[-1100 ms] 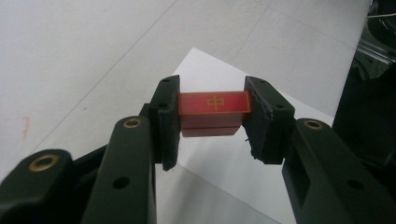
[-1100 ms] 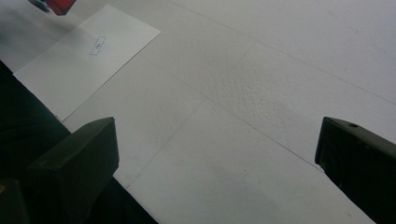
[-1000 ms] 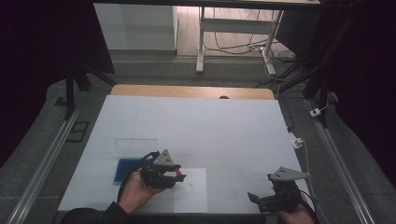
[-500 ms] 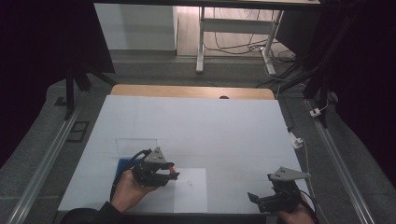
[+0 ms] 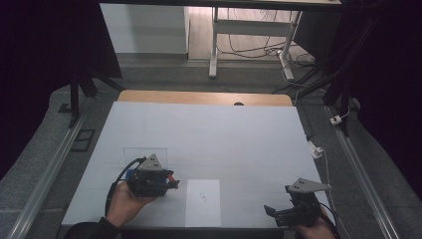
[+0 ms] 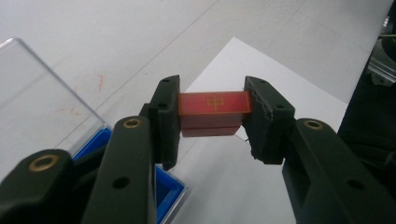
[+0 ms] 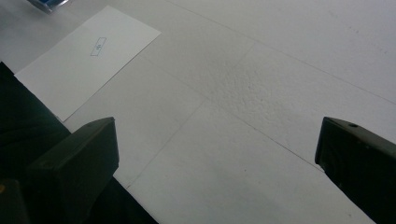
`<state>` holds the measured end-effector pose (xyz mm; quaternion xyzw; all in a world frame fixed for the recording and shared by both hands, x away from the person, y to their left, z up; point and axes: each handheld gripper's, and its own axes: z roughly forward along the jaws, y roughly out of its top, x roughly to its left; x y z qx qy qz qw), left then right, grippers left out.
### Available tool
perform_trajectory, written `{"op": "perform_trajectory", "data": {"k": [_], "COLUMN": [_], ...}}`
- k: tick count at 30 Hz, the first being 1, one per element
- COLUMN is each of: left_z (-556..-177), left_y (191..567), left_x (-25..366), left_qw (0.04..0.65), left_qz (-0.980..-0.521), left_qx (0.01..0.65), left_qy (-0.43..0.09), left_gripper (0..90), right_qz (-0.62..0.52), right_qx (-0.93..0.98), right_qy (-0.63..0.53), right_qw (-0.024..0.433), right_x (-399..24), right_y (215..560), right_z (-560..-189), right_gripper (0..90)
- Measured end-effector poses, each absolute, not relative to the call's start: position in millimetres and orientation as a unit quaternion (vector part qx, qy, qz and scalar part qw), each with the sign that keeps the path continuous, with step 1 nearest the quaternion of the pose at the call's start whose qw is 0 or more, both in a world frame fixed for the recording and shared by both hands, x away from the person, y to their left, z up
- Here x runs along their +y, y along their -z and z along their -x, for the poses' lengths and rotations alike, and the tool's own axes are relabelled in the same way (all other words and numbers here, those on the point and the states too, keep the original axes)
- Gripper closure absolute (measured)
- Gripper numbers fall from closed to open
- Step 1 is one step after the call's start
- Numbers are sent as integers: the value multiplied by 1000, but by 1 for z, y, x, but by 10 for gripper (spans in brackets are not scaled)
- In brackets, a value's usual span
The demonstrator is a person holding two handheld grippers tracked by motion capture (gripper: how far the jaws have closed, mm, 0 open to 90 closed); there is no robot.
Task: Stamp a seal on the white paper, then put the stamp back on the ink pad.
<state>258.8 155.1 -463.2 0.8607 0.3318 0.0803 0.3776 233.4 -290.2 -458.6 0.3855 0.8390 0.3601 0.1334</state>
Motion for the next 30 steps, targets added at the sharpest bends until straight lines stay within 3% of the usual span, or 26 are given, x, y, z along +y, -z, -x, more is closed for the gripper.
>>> {"op": "perform_trajectory", "data": {"k": [30], "left_z": [-254], "left_y": [465], "left_x": [203], "left_qw": [386], "left_qz": [-826], "left_qx": [396], "left_qy": [-106], "left_gripper": [581], "right_qz": [-385], "right_qx": [839], "right_qy": [-361], "right_qw": [134], "right_x": [-291], "right_y": [458], "right_z": [-233], "right_gripper": [0]}}
